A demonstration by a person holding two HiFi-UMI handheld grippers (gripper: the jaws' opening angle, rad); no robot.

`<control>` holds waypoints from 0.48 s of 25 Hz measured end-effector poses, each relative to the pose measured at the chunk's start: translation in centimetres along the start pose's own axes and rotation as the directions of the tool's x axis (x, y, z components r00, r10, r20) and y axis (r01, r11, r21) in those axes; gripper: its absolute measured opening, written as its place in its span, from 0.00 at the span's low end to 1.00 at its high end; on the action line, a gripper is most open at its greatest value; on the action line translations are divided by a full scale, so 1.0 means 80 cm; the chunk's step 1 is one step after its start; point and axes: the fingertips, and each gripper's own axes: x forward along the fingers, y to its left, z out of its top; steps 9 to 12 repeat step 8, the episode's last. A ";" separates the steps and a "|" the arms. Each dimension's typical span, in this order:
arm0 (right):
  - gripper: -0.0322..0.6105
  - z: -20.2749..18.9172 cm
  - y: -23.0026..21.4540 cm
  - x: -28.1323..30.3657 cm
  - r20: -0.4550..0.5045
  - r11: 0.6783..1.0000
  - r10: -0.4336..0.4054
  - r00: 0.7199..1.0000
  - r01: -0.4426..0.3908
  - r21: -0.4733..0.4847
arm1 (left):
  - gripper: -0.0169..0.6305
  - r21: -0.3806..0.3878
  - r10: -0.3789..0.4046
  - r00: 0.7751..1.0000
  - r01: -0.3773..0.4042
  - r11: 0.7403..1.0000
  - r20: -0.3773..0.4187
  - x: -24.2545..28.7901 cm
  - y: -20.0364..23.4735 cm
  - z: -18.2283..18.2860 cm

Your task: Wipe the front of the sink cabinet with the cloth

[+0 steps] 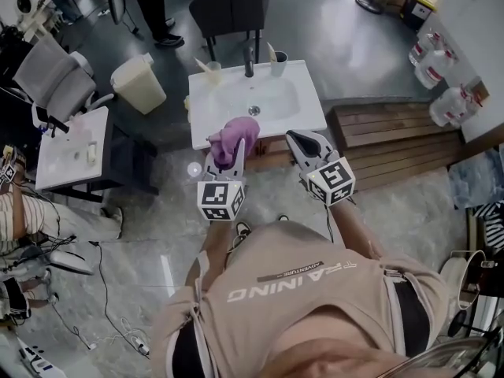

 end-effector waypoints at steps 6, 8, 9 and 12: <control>0.07 0.001 -0.005 0.000 0.007 1.000 -0.008 1.000 0.008 0.003 | 0.10 0.008 -0.024 1.000 0.024 1.000 -0.004 0.005 -0.008 -0.001; 0.07 0.003 -0.008 0.002 0.013 1.000 -0.005 1.000 0.005 -0.001 | 0.10 0.018 -0.019 1.000 0.019 1.000 0.003 0.008 -0.004 0.001; 0.07 0.003 -0.008 0.002 0.013 1.000 -0.005 1.000 0.005 -0.001 | 0.10 0.018 -0.019 1.000 0.019 1.000 0.003 0.008 -0.004 0.001; 0.07 0.003 -0.008 0.002 0.013 1.000 -0.005 1.000 0.005 -0.001 | 0.10 0.018 -0.019 1.000 0.019 1.000 0.003 0.008 -0.004 0.001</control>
